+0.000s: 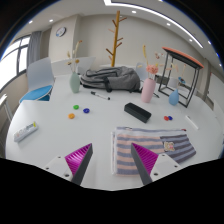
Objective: Fold towel
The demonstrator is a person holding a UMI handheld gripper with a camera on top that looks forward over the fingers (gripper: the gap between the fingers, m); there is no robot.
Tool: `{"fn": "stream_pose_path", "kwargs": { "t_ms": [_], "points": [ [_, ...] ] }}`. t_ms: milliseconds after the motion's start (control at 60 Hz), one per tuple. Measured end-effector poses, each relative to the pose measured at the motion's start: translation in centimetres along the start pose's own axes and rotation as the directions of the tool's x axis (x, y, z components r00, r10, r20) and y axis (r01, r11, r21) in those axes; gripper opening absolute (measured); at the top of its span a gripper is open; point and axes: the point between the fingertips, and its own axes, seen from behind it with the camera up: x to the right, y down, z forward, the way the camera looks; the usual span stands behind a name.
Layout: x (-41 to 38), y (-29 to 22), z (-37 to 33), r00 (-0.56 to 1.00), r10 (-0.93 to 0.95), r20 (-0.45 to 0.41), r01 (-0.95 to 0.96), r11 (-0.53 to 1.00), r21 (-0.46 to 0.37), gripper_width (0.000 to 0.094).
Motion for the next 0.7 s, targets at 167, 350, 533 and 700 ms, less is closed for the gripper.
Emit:
{"fn": "stream_pose_path", "kwargs": {
  "t_ms": [167,350,533,700],
  "points": [
    [0.9,1.5,5.2,0.999,-0.037,-0.005,0.036,0.999,-0.026,0.0806],
    [1.0,1.8,6.4,0.999,0.045,0.02,-0.044,0.998,-0.038,0.0649],
    [1.9,2.5,5.7,0.995,-0.012,-0.103,0.002,0.996,-0.09,0.0032],
    [-5.1,2.7,1.1,0.983,0.165,0.082,-0.146,0.97,-0.195,0.0027]
  ]
}}
